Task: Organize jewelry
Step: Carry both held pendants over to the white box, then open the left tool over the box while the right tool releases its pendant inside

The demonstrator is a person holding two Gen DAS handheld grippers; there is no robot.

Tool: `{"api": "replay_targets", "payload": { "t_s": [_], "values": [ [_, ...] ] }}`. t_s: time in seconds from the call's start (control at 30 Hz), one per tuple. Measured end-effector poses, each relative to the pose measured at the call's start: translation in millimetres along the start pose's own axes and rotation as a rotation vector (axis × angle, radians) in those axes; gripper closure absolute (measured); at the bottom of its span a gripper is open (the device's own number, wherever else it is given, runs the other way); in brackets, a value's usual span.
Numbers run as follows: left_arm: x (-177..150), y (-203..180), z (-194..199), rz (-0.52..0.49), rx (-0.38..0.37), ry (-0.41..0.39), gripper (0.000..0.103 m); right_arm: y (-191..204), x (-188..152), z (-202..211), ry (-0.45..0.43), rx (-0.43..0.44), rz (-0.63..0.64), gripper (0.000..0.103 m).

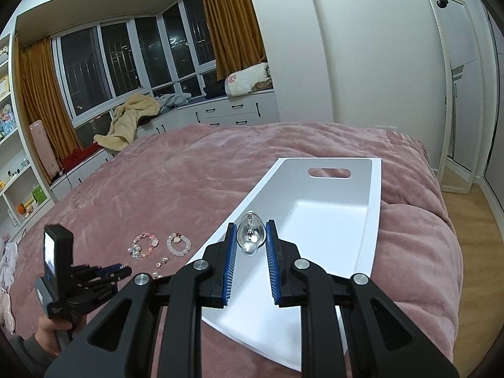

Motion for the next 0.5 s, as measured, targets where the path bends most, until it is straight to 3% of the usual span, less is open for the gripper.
{"api": "replay_targets", "payload": {
  "t_s": [0.27,0.5],
  "values": [
    [63.9,-55.2,21.5,-0.065,-0.080,-0.095,0.078,-16.8,-1.3,-5.7,0.025,-0.069,-0.062,0.084],
    [114.8,-126.0,33.0,-0.155,-0.182,-0.153,0.078,-45.8,-5.9,-16.2,0.075,-0.113,-0.177,0.084]
  ]
}}
Point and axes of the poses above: each gripper's, at about its wrist camera, not at the fingertips, and z roughly against the way its jaws point, y to its left, x to its top, the point moved 5 cm from there along -z, roughly the way its jaws point, and after that the axes turned 7 degrees about -z, right-handed, at the moved point
